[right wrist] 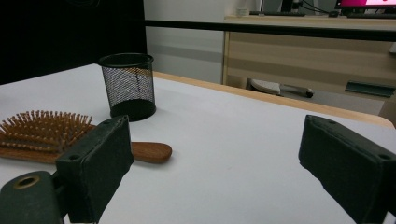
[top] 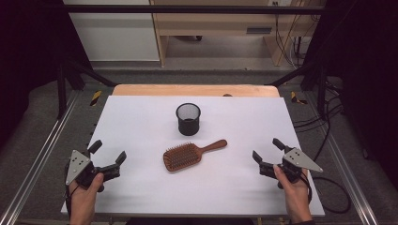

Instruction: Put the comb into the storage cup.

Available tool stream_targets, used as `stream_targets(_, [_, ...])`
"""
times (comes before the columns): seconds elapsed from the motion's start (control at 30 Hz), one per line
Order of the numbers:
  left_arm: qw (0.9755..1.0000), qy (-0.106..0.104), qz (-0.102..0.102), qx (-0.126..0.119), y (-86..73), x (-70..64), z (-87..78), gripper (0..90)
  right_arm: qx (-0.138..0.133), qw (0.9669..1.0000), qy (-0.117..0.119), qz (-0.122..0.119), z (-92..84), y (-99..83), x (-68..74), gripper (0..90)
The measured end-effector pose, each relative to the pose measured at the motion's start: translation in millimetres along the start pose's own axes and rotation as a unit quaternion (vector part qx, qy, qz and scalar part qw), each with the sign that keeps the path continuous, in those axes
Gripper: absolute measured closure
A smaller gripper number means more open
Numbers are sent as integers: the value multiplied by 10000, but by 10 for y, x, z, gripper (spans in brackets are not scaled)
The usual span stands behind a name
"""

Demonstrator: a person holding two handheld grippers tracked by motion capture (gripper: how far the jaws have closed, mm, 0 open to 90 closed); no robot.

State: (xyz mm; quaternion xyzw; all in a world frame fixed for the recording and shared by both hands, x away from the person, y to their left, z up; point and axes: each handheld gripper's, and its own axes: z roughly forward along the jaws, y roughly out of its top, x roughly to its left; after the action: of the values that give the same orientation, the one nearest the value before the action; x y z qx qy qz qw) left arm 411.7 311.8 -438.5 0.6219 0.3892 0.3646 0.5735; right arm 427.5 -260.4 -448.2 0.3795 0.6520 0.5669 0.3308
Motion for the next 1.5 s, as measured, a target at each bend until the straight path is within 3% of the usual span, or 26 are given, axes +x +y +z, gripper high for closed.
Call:
stream_targets(0.63, [9998,-11,160,131,-10,-33,40,18,188,9997,-43,171,46,21,74,60])
stream_targets(0.73, [9997,7,184,155,-12,-38,45,18,330,9994,-84,105,95,38,133,60])
stream_targets(0.8, [9996,16,196,182,-21,-42,51,18,422,9988,-35,231,142,55,176,65])
stream_targets(0.83, [9996,22,208,200,-25,-41,52,18,560,9982,-45,185,206,100,216,84])
stream_targets(0.93, [9996,26,193,218,-29,-40,55,19,609,9979,7,206,269,175,251,95])
stream_targets(1.0, [9995,12,225,215,-27,-42,53,19,727,9973,-59,96,348,255,282,114])
stream_targets(1.2, [9994,-19,267,232,-32,-63,41,19,964,9953,-114,-3,648,450,331,126])
stream_targets(1.27, [9992,-32,299,244,-31,-67,44,19,1188,9928,-122,-27,842,545,366,126])
stream_targets(1.4, [9991,-36,341,241,-21,-73,43,19,1289,9916,-73,-66,1011,611,378,126])
stream_targets(1.5, [9990,-41,365,248,-23,-79,45,19,1549,9878,-74,-134,1237,635,378,128])
